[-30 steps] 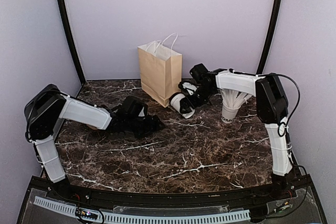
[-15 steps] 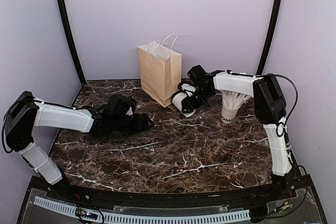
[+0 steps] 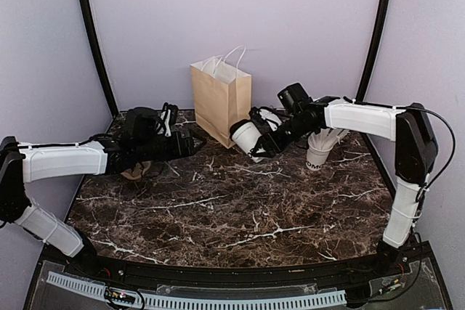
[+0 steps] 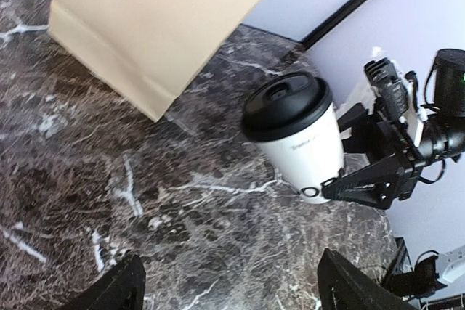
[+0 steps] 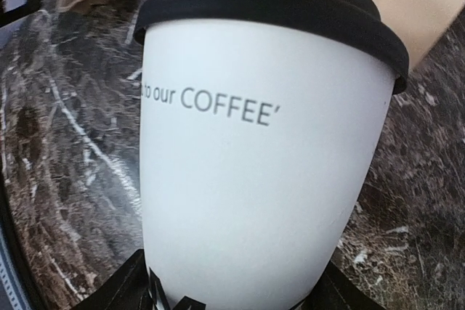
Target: Pack the takeout coffee
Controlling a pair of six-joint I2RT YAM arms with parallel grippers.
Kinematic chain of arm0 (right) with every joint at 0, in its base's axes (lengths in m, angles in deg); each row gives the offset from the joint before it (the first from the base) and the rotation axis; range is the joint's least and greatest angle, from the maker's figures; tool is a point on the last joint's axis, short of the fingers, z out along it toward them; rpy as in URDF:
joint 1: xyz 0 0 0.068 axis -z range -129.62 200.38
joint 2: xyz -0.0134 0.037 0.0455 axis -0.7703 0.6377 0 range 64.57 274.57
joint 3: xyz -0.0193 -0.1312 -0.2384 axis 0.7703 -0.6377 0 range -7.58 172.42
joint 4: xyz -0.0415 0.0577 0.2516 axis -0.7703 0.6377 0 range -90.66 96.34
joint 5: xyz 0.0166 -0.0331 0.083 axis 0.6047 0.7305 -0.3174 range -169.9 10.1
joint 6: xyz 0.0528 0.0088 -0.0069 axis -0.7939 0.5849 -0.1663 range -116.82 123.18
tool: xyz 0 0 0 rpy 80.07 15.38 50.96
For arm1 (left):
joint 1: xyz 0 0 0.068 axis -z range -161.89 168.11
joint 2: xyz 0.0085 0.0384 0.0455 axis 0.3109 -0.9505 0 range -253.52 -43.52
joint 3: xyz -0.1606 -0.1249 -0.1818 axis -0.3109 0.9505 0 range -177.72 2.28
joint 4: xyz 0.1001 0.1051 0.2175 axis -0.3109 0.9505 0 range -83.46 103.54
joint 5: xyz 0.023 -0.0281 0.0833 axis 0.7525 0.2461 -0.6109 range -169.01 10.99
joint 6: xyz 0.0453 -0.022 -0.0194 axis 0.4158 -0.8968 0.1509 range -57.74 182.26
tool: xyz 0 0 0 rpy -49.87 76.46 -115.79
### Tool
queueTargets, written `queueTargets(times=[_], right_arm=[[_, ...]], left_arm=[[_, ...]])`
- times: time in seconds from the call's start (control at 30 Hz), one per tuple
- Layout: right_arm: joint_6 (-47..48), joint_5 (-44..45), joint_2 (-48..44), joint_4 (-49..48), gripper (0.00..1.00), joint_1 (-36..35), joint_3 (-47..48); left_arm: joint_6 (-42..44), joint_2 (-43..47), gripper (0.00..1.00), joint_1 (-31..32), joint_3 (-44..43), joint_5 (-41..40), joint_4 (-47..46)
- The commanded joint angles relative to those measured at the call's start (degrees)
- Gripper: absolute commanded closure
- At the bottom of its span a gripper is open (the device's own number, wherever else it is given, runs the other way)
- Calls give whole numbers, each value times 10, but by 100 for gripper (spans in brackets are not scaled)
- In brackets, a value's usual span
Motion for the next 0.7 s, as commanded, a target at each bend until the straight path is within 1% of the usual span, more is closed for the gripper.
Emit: queueTargets(times=[0.0, 0.03, 0.1, 0.23, 0.3, 0.4, 0.5, 0.67], right_arm=[[64, -119, -46, -61, 33, -15, -44], [76, -141, -50, -59, 33, -16, -49], [92, -186, -63, -62, 33, -16, -61], [135, -266, -88, -47, 33, -24, -73], [157, -280, -95, -26, 33, -29, -70], [176, -298, -107, -7, 33, -36, -72], [197, -307, -121, 6, 33, -46, -79], [212, -307, -130, 22, 33, -63, -81]], left_arm=[[75, 35, 14, -1, -17, 109, -58], [80, 36, 14, -1, -22, 145, -62], [83, 31, 14, -1, -39, 191, -66], [116, 23, 15, -1, -71, 251, -37], [150, 27, 15, -1, -83, 268, -4], [202, 28, 15, -1, -101, 273, 49], [222, 13, 15, -1, -127, 294, 107], [211, -2, 15, -1, -122, 319, 102]])
